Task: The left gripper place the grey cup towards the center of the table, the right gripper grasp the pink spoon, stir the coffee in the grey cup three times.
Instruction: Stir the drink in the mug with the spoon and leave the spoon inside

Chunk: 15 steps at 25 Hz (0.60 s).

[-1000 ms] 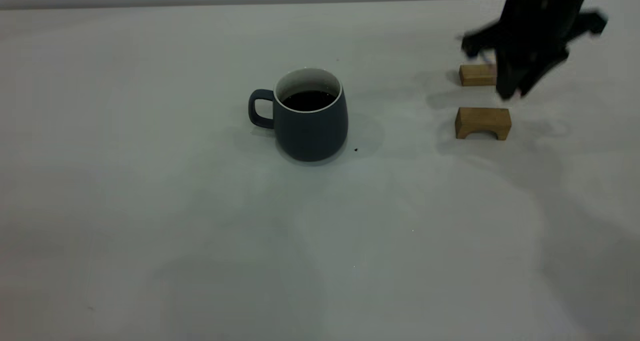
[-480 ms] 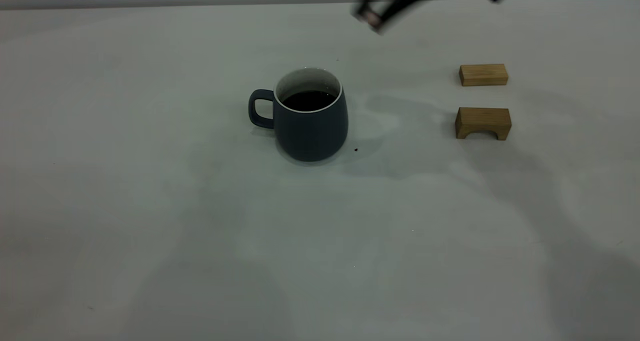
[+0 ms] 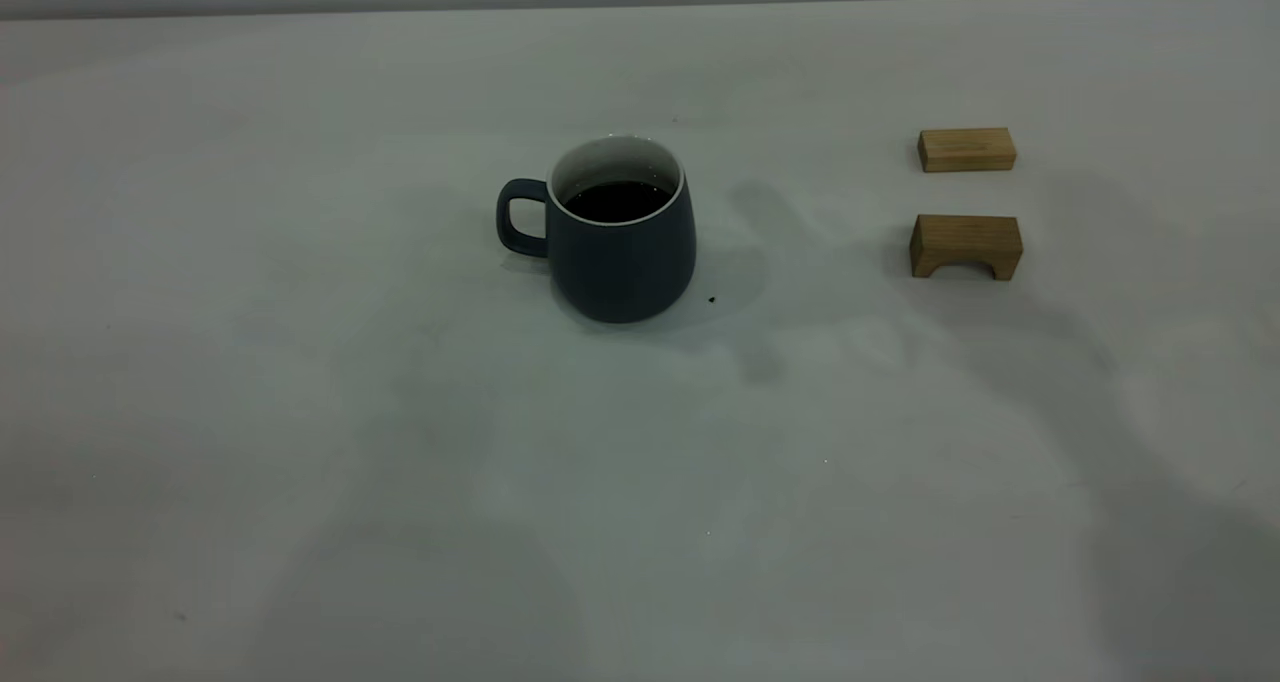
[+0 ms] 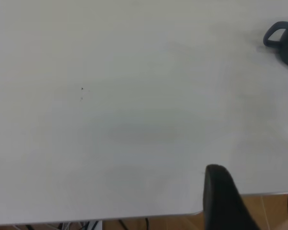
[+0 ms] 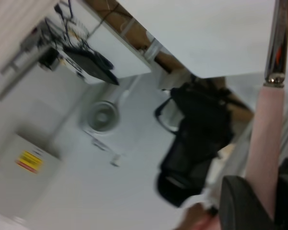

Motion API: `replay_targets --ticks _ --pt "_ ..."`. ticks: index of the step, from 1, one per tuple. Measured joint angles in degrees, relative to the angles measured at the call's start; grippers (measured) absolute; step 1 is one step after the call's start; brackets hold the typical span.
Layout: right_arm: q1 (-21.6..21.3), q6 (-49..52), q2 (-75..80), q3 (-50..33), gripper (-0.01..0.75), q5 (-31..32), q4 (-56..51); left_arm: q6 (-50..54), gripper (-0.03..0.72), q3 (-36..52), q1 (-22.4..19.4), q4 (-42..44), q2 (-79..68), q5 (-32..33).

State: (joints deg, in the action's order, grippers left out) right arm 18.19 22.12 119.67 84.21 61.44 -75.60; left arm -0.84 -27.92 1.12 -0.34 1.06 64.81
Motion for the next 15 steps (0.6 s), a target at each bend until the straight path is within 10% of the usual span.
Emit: replay_targets --ticks 15 --pt "0.7 4.9 13.0 0.1 0.151 -1.7 -8.4 0.0 0.406 0.0 0.0 0.0 0.0 0.0"
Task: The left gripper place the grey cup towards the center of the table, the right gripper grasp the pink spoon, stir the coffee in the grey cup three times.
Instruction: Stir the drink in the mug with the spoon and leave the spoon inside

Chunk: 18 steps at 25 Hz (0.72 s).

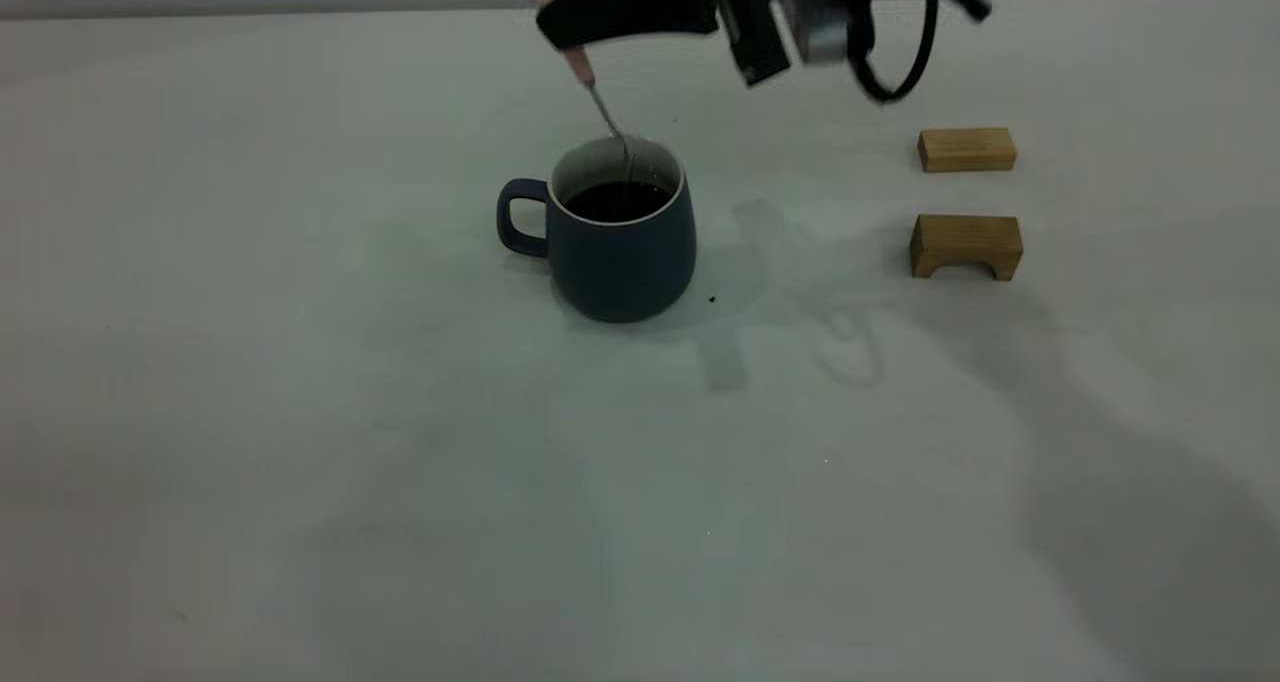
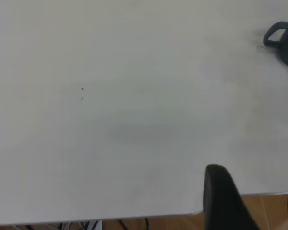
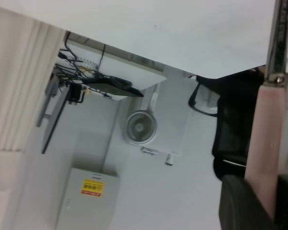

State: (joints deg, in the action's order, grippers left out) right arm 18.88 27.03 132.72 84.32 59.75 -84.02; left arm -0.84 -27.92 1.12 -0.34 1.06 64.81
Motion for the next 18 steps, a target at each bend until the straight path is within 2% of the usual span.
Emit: replay_targets --ticks 9,13,16,18 --pt "-0.2 -9.8 8.1 0.3 0.151 0.0 -11.9 0.0 0.406 0.0 0.0 0.0 0.0 0.0" --pt "-0.4 -13.8 9.8 0.3 0.151 -0.8 -14.0 0.0 0.406 0.0 0.0 0.0 0.0 0.0" --pt "-1.4 -12.5 9.8 0.3 0.151 -2.5 -13.6 0.0 0.406 0.0 0.0 0.0 0.0 0.0" --pt "-2.3 -7.2 9.9 0.3 0.151 -2.8 -12.2 0.0 0.406 0.0 0.0 0.0 0.0 0.0"
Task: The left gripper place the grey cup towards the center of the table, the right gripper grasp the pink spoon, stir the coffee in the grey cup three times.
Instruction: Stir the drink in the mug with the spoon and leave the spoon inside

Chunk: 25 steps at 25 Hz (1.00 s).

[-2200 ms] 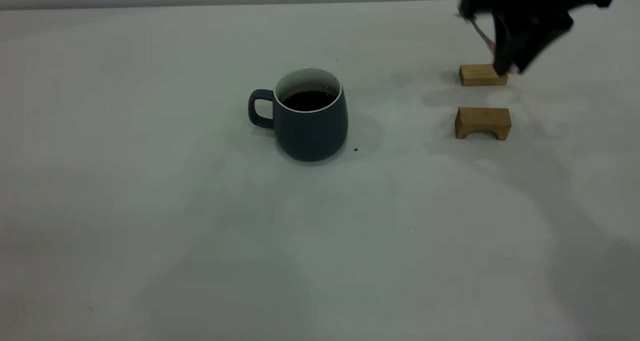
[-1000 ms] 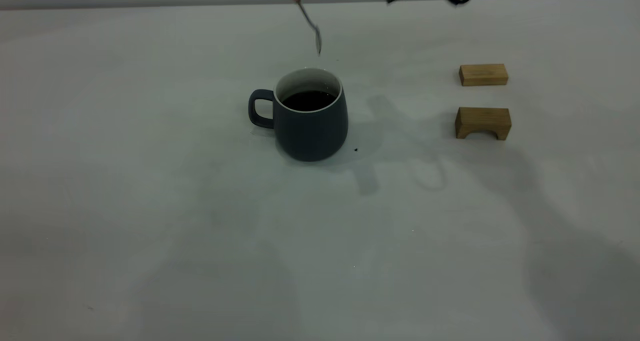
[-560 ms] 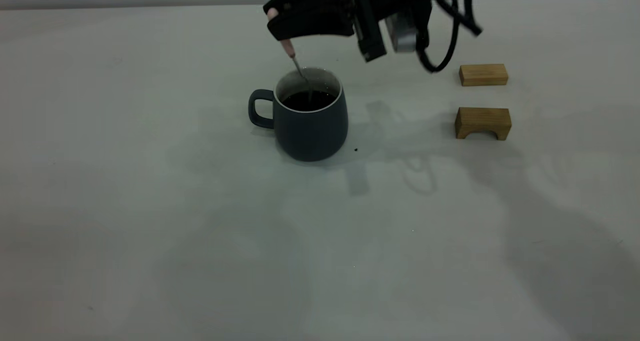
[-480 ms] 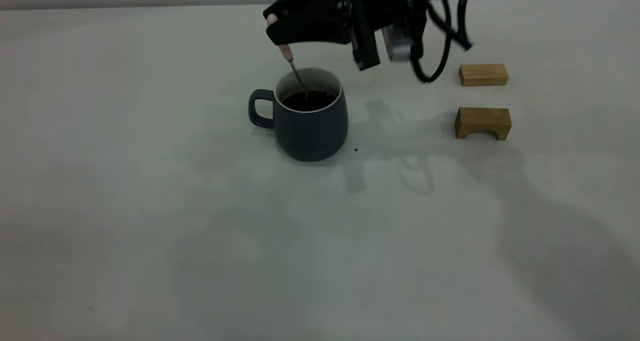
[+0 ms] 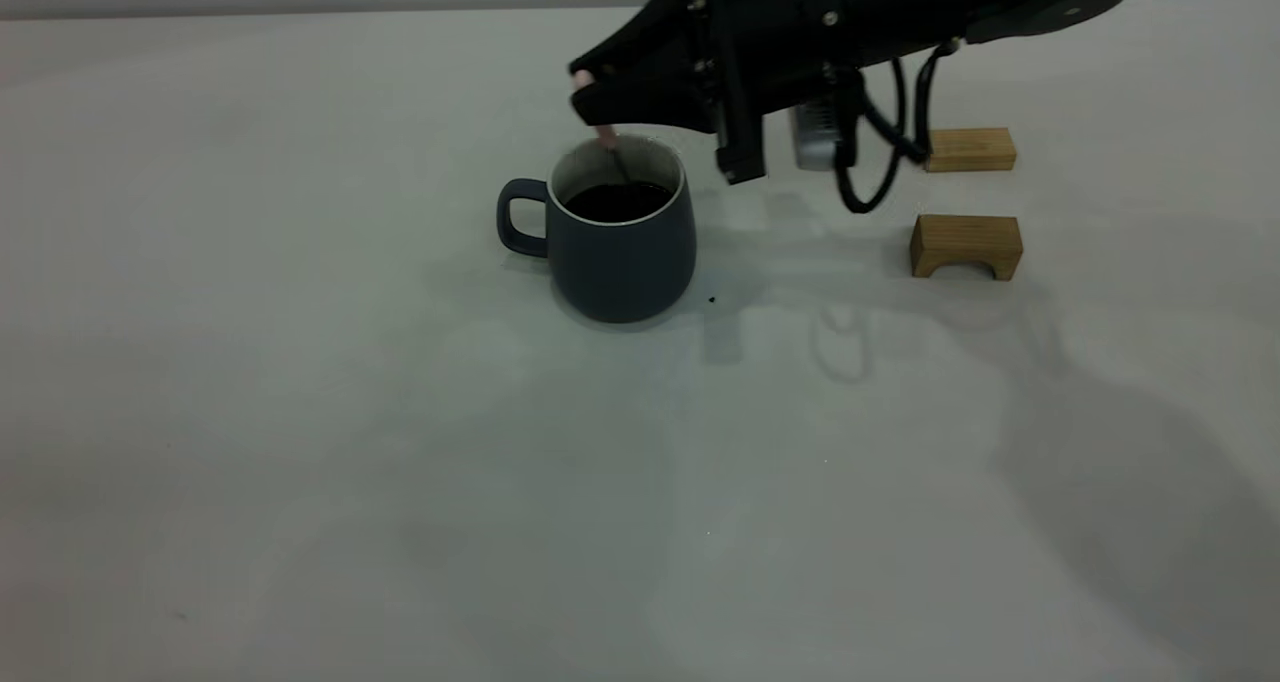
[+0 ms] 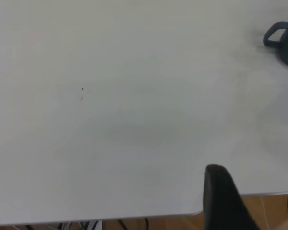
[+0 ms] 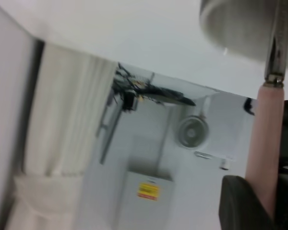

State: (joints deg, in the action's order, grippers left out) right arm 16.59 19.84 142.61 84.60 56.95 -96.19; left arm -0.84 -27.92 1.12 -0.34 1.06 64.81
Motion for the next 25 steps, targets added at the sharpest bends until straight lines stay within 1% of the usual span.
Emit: replay_targets --ticks 4,6,9,13,15,17,20,22,25 --pt "-0.6 11.5 0.0 0.1 0.151 1.0 3.6 0.0 0.406 0.0 0.0 0.0 0.0 0.0" --pt "-0.4 13.8 0.0 0.1 0.151 2.4 3.9 0.0 0.406 0.0 0.0 0.0 0.0 0.0" --pt "0.6 10.4 0.0 0.1 0.151 4.4 0.9 0.0 0.406 0.0 0.0 0.0 0.0 0.0" --pt "1.2 -1.1 0.0 0.1 0.151 4.8 -3.9 0.0 0.406 0.0 0.0 0.0 0.0 0.0" --pt "0.6 -3.6 0.0 0.1 0.151 4.7 -3.9 0.0 0.406 0.0 0.0 0.0 0.0 0.0" --pt "-0.3 -2.7 0.0 0.1 0.151 4.5 -1.7 0.0 0.406 0.0 0.0 0.0 0.0 0.0" --pt "-1.8 3.9 0.0 0.1 0.151 4.9 3.6 0.0 0.406 0.0 0.0 0.0 0.0 0.0" --pt "-1.8 8.4 0.0 0.1 0.151 6.2 5.9 0.0 0.406 0.0 0.0 0.0 0.0 0.0" --pt "-0.5 8.6 0.0 0.1 0.151 7.4 5.4 0.0 0.406 0.0 0.0 0.0 0.0 0.0"
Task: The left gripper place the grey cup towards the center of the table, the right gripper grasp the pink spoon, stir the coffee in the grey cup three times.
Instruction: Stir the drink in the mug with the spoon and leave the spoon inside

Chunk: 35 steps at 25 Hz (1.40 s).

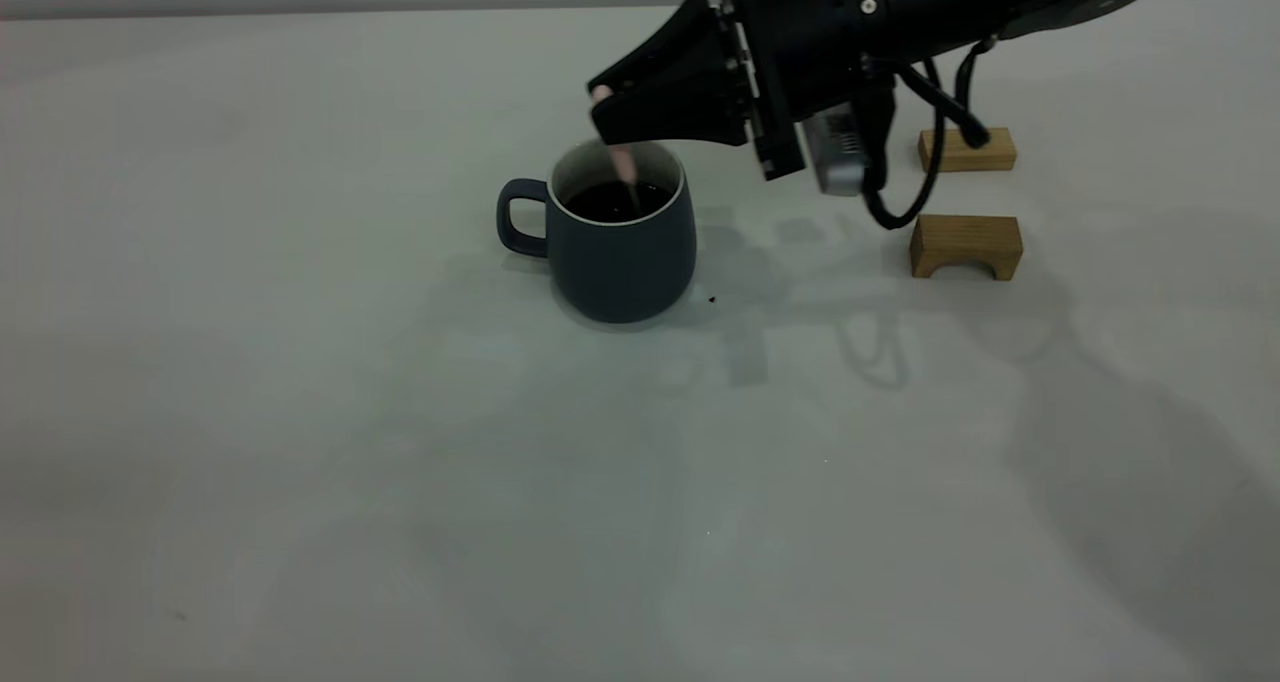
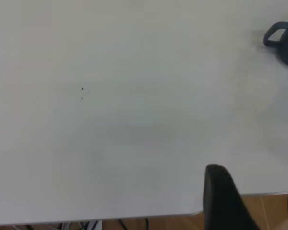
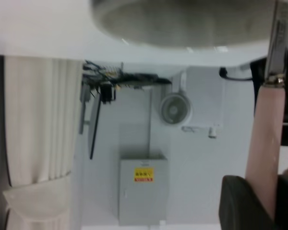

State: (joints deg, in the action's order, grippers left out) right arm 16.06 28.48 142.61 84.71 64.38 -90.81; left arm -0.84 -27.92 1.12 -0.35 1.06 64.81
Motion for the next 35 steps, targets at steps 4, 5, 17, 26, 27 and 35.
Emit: replay_targets --ticks 4,5,17,26,27,35 --pt "2.4 -11.4 0.0 0.0 0.151 -0.4 -6.7 0.0 0.406 0.0 0.0 0.0 0.0 0.0" --pt "2.5 -14.3 0.0 0.0 0.151 -0.6 -8.2 0.0 0.406 0.0 0.0 0.0 0.0 0.0" --pt "-1.6 -5.0 0.0 0.0 0.151 0.2 2.7 0.0 0.406 0.0 0.0 0.0 0.0 0.0" --pt "2.4 -14.6 0.0 0.0 0.151 -2.6 -3.1 0.0 0.406 0.0 0.0 0.0 0.0 0.0" --pt "2.4 -15.7 0.0 0.0 0.151 -3.4 -3.9 0.0 0.406 0.0 0.0 0.0 0.0 0.0" --pt "-0.8 -15.4 0.0 0.0 0.151 -5.3 0.7 0.0 0.406 0.0 0.0 0.0 0.0 0.0"
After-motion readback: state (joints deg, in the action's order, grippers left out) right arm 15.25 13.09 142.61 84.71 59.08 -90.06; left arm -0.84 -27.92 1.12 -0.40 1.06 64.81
